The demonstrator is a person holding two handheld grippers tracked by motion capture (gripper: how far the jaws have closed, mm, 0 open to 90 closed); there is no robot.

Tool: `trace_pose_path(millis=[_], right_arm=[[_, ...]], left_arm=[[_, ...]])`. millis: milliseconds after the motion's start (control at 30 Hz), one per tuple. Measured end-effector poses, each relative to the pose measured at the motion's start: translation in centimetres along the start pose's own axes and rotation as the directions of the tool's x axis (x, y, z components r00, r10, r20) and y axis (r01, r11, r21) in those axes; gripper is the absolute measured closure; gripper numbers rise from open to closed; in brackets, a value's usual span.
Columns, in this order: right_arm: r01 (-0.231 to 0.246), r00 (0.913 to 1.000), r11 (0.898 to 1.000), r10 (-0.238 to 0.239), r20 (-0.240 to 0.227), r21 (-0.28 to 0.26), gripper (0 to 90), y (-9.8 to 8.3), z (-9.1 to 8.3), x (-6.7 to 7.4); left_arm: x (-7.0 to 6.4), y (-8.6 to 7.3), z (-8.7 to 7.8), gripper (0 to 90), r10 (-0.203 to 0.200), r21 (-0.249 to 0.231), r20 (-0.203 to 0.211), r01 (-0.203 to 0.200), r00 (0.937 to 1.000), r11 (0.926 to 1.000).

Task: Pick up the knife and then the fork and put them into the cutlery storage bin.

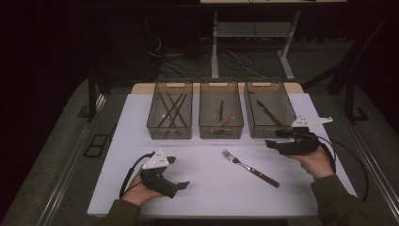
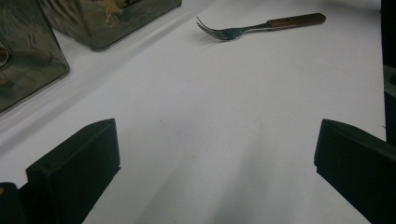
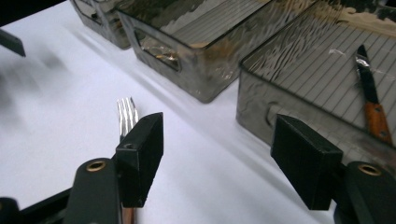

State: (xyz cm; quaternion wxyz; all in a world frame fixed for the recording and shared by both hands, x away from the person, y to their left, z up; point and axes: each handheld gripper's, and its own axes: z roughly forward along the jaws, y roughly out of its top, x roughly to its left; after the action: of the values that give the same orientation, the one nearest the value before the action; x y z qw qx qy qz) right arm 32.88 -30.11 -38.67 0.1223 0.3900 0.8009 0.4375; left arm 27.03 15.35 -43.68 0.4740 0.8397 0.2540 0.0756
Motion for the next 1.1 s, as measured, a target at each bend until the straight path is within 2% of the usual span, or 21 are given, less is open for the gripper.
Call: trace_pose_path(millis=[300, 600, 767, 833, 1100], right_arm=[[0.015, 0.9993, 1.0, -0.014, -0.035, 0.017, 34.8, -1.3, 0.2, 1.3], [0.03, 0.9971, 0.997, -0.026, -0.072, 0.066, 39.7, -2.7, 1.3, 2.6], [0.061, 0.9937, 0.991, -0.049, -0.1, 0.117, 45.3, -2.9, 2.2, 3.3], [0.074, 0.9917, 0.989, -0.06, -0.114, 0.129, 50.1, -3.0, 2.5, 3.6], [0.122, 0.983, 0.974, -0.092, -0.159, 0.19, 61.4, -3.2, 3.5, 4.5]], left_arm=[[0.0, 0.0, -0.1, 0.0, 0.009, 0.007, -0.001, -0.009, 1.0, 0.9999], [0.0, 0.0, -0.1, 0.0, 0.013, 0.011, -0.003, -0.013, 0.9999, 0.9999], [0.0, 0.0, -0.1, 0.0, 0.013, 0.009, -0.004, -0.013, 0.9999, 0.9999], [0.0, 0.0, -0.1, 0.0, 0.014, 0.01, -0.004, -0.014, 0.9999, 0.9999], [0.0, 0.0, -0.1, 0.0, 0.015, 0.01, -0.005, -0.015, 0.9999, 0.9998]])
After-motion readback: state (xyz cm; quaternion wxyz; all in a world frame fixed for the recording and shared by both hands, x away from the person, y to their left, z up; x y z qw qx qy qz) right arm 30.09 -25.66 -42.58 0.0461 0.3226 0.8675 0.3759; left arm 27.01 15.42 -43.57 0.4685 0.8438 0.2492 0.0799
